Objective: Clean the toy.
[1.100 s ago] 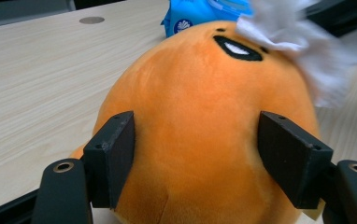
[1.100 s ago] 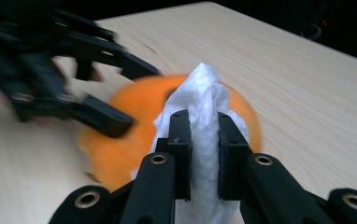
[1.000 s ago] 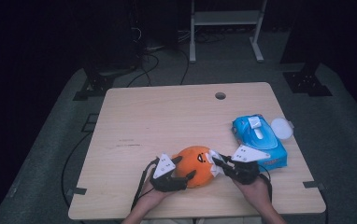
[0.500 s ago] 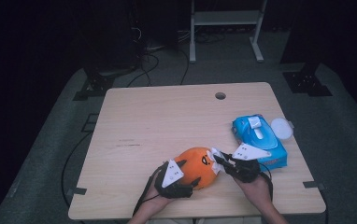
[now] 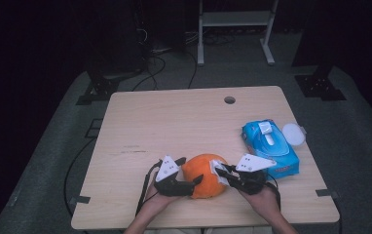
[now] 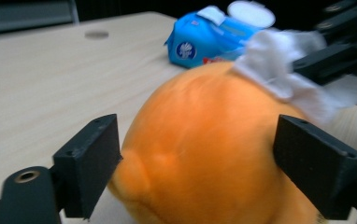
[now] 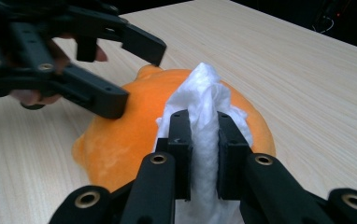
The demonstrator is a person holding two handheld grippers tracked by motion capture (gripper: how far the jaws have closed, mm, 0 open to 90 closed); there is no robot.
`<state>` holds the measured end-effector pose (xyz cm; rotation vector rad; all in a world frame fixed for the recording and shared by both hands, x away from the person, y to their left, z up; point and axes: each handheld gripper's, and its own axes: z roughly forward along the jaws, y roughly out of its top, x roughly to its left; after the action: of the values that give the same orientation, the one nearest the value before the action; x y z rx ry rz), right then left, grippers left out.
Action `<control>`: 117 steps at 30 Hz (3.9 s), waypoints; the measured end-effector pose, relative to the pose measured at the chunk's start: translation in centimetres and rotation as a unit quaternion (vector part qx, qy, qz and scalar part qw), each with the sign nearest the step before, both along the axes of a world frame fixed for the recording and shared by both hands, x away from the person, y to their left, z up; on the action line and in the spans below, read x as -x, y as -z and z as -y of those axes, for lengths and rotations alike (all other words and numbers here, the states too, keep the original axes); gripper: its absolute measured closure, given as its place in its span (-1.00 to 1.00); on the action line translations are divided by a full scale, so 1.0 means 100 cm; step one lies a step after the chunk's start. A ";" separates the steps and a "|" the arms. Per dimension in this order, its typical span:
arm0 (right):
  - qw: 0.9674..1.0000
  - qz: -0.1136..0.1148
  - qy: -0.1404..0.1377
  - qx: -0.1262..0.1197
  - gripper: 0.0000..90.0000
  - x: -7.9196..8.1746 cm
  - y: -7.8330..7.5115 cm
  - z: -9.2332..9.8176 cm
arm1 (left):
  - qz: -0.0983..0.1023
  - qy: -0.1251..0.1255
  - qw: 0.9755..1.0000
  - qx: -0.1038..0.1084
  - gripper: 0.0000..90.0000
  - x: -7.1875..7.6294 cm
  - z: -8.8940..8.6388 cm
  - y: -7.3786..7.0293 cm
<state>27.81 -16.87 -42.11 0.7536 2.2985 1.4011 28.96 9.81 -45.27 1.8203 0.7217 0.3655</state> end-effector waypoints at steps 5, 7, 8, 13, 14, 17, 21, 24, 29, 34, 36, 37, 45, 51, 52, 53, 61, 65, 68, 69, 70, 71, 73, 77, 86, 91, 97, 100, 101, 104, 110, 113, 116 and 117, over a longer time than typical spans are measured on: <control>0.999 -0.008 0.031 -0.007 0.74 -0.009 0.000 0.011 | 0.028 0.016 0.999 -0.038 -0.49 0.010 0.012 0.001; 0.999 -0.020 0.046 -0.014 0.74 -0.015 0.003 0.018 | 0.051 0.023 0.997 -0.059 -0.48 0.017 0.016 0.001; 0.998 -0.029 0.053 -0.023 0.74 -0.018 0.005 0.022 | 0.057 0.024 0.996 -0.066 -0.48 0.019 0.019 0.001; 0.999 -0.015 0.037 -0.030 0.73 -0.008 0.000 0.011 | 0.071 0.030 0.993 -0.086 -0.48 0.023 0.023 0.002; 0.999 -0.011 0.027 -0.028 0.73 -0.004 -0.002 0.007 | 0.073 0.031 0.993 -0.084 -0.48 0.023 0.022 0.002; 1.000 -0.004 0.019 -0.015 0.73 -0.002 -0.002 0.000 | 0.066 0.033 0.994 -0.079 -0.53 0.020 0.019 0.000; 0.999 -0.018 0.023 -0.019 0.73 -0.009 0.002 0.009 | 0.057 0.033 0.996 -0.057 -0.68 0.012 0.006 -0.002; 0.999 -0.023 0.026 -0.024 0.74 -0.010 0.002 0.010 | 0.015 0.029 0.999 -0.044 -0.71 0.008 0.007 0.004; 1.000 0.017 0.005 0.006 0.73 0.005 -0.003 -0.011 | 0.045 0.036 0.995 -0.078 -0.61 0.016 0.017 0.003; 1.000 0.006 0.025 0.001 0.74 -0.005 -0.003 0.003 | 0.043 0.047 0.996 -0.067 -0.61 0.014 0.013 0.003; 0.999 0.003 0.040 0.005 0.74 -0.011 0.001 0.011 | 0.036 0.043 0.997 -0.057 -0.61 0.011 0.010 0.003; 0.999 -0.004 0.045 0.002 0.74 -0.013 0.003 0.014 | 0.028 0.041 0.998 -0.048 -0.61 0.010 0.009 0.004; 1.000 0.020 -0.002 -0.001 0.74 0.005 -0.005 -0.012 | 0.064 0.053 0.993 -0.085 -0.55 0.017 0.019 0.001; 1.000 0.015 0.005 0.010 0.74 -0.001 -0.003 -0.006 | 0.036 0.039 0.997 -0.059 -0.63 0.012 0.012 0.001; 1.000 0.015 0.011 0.010 0.74 -0.003 -0.001 -0.004 | 0.025 0.033 0.998 -0.051 -0.68 0.010 0.011 0.001; 1.000 0.009 0.015 0.006 0.74 -0.005 0.001 -0.001 | 0.012 0.028 0.999 -0.042 -0.72 0.008 0.010 0.002; 1.000 0.025 0.009 0.002 0.74 0.005 -0.003 -0.013 | 0.036 0.051 0.996 -0.063 -0.49 0.014 0.019 0.000; 0.999 0.044 -0.016 0.021 0.74 0.014 -0.007 -0.025 | 0.066 0.059 0.992 -0.085 -0.47 0.021 0.024 -0.003; 0.999 0.033 0.011 0.014 0.74 0.004 -0.007 -0.010 | 0.065 0.063 0.993 -0.077 -0.45 0.021 0.023 -0.002; 0.999 0.033 0.020 0.015 0.74 0.002 -0.007 -0.006 | 0.066 0.063 0.993 -0.080 -0.45 0.021 0.023 -0.002; 0.999 0.030 0.026 0.010 0.74 0.000 -0.006 -0.002 | 0.069 0.065 0.992 -0.082 -0.45 0.021 0.023 -0.002; 0.999 0.021 0.028 -0.001 0.74 -0.002 -0.006 0.001 | 0.070 0.065 0.992 -0.084 -0.45 0.021 0.025 -0.002; 1.000 0.018 0.021 -0.009 0.74 0.001 -0.006 -0.003 | 0.071 0.066 0.991 -0.091 -0.45 0.021 0.026 -0.002; 0.999 0.029 -0.023 -0.003 0.74 0.012 -0.004 -0.025 | 0.078 0.066 0.989 -0.104 -0.45 0.023 0.027 -0.001; 1.000 0.022 0.012 0.001 0.74 -0.002 -0.005 0.000 | 0.036 0.077 0.996 -0.040 -0.48 0.014 0.017 0.000; 1.000 0.021 0.011 0.003 0.74 0.000 -0.003 0.002 | -0.028 0.075 0.997 0.006 -0.57 0.004 0.009 0.007; 1.000 0.027 -0.008 -0.007 0.75 0.010 -0.009 -0.009 | 0.032 0.080 0.995 -0.046 -0.34 0.017 0.021 0.001; 0.998 0.048 -0.037 0.005 0.75 0.022 -0.013 -0.025 | 0.068 0.092 0.990 -0.079 -0.30 0.025 0.026 -0.002; 0.998 0.052 -0.036 0.008 0.75 0.024 -0.015 -0.027 | 0.074 0.092 0.989 -0.083 -0.30 0.026 0.027 -0.002; 0.999 0.050 -0.007 0.006 0.75 0.016 -0.017 -0.014 | 0.079 0.095 0.988 -0.091 -0.29 0.026 0.025 0.000; 0.999 0.018 0.027 0.003 0.75 0.001 -0.012 0.015 | 0.030 0.098 0.994 -0.025 -0.52 0.016 0.019 -0.004; 1.000 0.021 0.007 0.005 0.75 0.006 -0.013 0.008 | 0.017 0.093 0.995 -0.007 -0.50 0.013 0.016 -0.005; 1.000 0.025 0.003 0.006 0.75 0.008 -0.015 0.001 | 0.038 0.092 0.995 -0.027 -0.35 0.019 0.020 -0.005; 1.000 0.022 -0.004 -0.002 0.75 0.010 -0.016 -0.002 | 0.050 0.095 0.994 -0.037 -0.33 0.022 0.023 -0.006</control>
<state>26.81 -16.62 -40.48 0.7088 2.2689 1.4131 26.80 7.54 -44.69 1.9075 0.4673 0.3585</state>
